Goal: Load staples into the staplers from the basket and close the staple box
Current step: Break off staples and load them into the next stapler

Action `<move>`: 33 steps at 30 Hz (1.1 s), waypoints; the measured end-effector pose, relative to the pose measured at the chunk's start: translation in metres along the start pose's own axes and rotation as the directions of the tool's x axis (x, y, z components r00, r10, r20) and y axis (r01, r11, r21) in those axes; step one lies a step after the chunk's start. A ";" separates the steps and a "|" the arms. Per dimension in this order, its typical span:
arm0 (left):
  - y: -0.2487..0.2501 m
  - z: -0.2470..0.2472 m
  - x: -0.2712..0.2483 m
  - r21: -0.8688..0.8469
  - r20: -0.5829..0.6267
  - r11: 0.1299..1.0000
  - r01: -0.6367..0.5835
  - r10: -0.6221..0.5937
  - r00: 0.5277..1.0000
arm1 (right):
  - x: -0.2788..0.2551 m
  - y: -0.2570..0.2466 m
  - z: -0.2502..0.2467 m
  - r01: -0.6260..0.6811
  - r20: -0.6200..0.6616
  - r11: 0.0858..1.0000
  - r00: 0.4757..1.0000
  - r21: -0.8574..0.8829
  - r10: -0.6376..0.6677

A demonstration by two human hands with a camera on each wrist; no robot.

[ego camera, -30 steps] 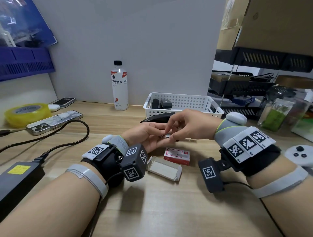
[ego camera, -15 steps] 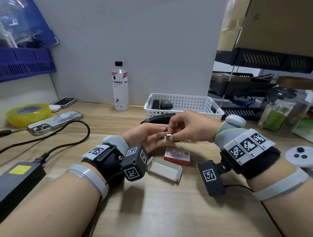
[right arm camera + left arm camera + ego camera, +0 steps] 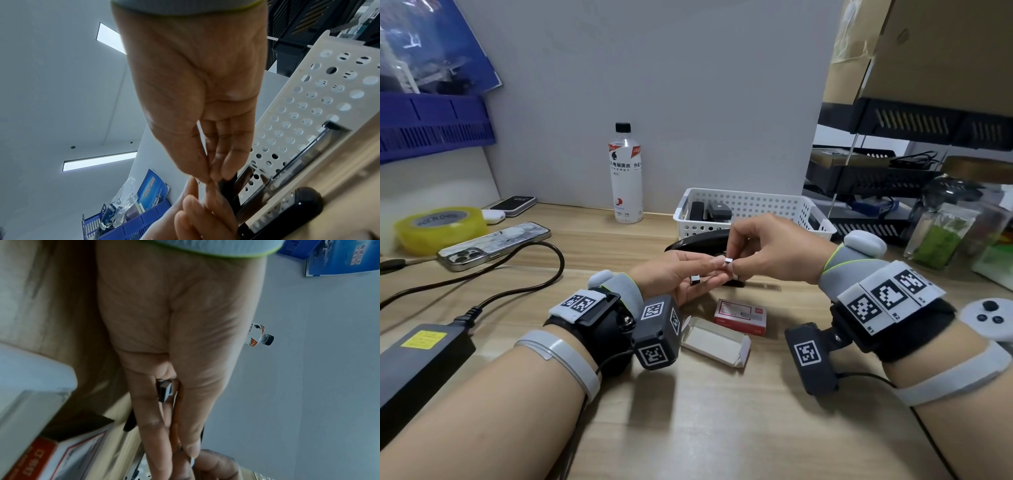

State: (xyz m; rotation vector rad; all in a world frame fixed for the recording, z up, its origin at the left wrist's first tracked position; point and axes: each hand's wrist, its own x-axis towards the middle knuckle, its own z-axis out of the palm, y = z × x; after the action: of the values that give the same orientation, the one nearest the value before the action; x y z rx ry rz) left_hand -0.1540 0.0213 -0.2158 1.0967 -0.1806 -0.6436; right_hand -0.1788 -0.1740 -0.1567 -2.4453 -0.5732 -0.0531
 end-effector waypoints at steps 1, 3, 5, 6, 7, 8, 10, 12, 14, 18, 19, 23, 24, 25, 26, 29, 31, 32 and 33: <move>0.000 0.001 -0.001 -0.003 0.000 1.000 0.001 -0.001 1.000 | -0.001 -0.001 -0.001 -0.004 0.020 1.000 1.000 0.003 0.004; 0.001 0.003 -0.003 0.001 0.004 1.000 0.005 -0.005 1.000 | -0.003 -0.002 -0.003 -0.010 0.047 1.000 0.999 0.026 0.009; 0.002 0.002 -0.003 0.015 0.009 1.000 0.010 -0.010 1.000 | -0.004 -0.001 -0.004 -0.021 0.060 0.998 0.998 0.065 0.017; 0.002 0.002 -0.003 0.023 0.011 1.000 0.010 -0.010 1.000 | -0.004 -0.001 -0.004 -0.028 0.063 0.995 0.998 0.096 0.022; 0.002 0.001 -0.002 0.027 0.010 1.000 0.006 -0.006 1.000 | -0.003 0.000 -0.003 -0.037 0.068 0.991 0.997 0.129 0.028; 0.002 0.000 -0.002 0.026 0.009 1.000 0.001 -0.001 1.000 | -0.003 0.001 -0.003 -0.044 0.075 0.987 0.997 0.155 0.032; 0.001 0.000 0.000 0.023 0.000 1.000 -0.010 0.010 1.000 | -0.001 0.004 -0.003 -0.044 0.086 0.985 0.996 0.168 0.030; 0.000 0.000 0.001 0.029 -0.011 0.999 -0.025 0.026 1.000 | 0.000 0.005 -0.002 -0.032 0.095 0.987 0.995 0.156 0.017; 0.001 0.000 0.001 0.029 -0.010 0.999 -0.027 0.027 1.000 | 0.001 0.008 -0.003 -0.018 0.097 0.991 0.995 0.136 0.004; 0.004 0.002 -0.002 -0.028 -0.001 1.000 -0.004 0.004 1.000 | 0.004 0.022 -0.016 -0.049 0.063 0.998 0.997 0.032 0.047; 0.004 0.004 -0.003 -0.036 0.003 0.999 -0.008 0.008 1.000 | 0.005 0.027 -0.019 -0.081 0.030 0.996 0.996 0.024 0.080; 0.001 0.006 -0.002 -0.124 0.015 0.992 -0.015 0.017 1.000 | 0.001 0.048 -0.028 -0.232 -0.045 0.972 0.971 0.036 0.234; 0.000 0.005 0.000 -0.128 0.017 0.992 -0.013 0.015 1.000 | 0.001 0.053 -0.028 -0.251 -0.046 0.968 0.967 0.019 0.252; 0.000 0.004 0.001 -0.112 0.017 0.994 -0.009 0.011 1.000 | 0.002 0.058 -0.028 -0.264 -0.051 0.964 0.963 0.010 0.264; -0.001 0.004 0.001 -0.087 0.021 0.996 -0.008 0.010 1.000 | 0.002 0.062 -0.028 -0.275 -0.057 0.962 0.960 0.010 0.275; -0.002 0.001 0.002 -0.048 0.023 0.999 -0.006 0.007 1.000 | 0.006 0.071 -0.022 -0.294 -0.032 0.955 0.955 0.029 0.295; -0.004 -0.002 0.005 -0.034 0.043 0.999 0.001 0.000 0.999 | 0.007 0.074 -0.017 -0.308 -0.006 0.949 0.951 0.070 0.309; -0.004 -0.003 0.006 -0.031 0.056 1.000 0.005 -0.003 0.998 | 0.007 0.075 -0.016 -0.312 -0.005 0.946 0.950 0.092 0.314; -0.004 -0.005 0.006 -0.032 0.069 0.999 0.008 -0.006 0.998 | 0.008 0.076 -0.015 -0.317 -0.009 0.942 0.947 0.107 0.320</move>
State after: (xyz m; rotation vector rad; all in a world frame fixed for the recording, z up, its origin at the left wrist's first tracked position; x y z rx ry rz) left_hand -0.1484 0.0200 -0.2229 1.0456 -0.2251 -0.6886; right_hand -0.1390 -0.2339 -0.1863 -2.3997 -0.1577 0.0752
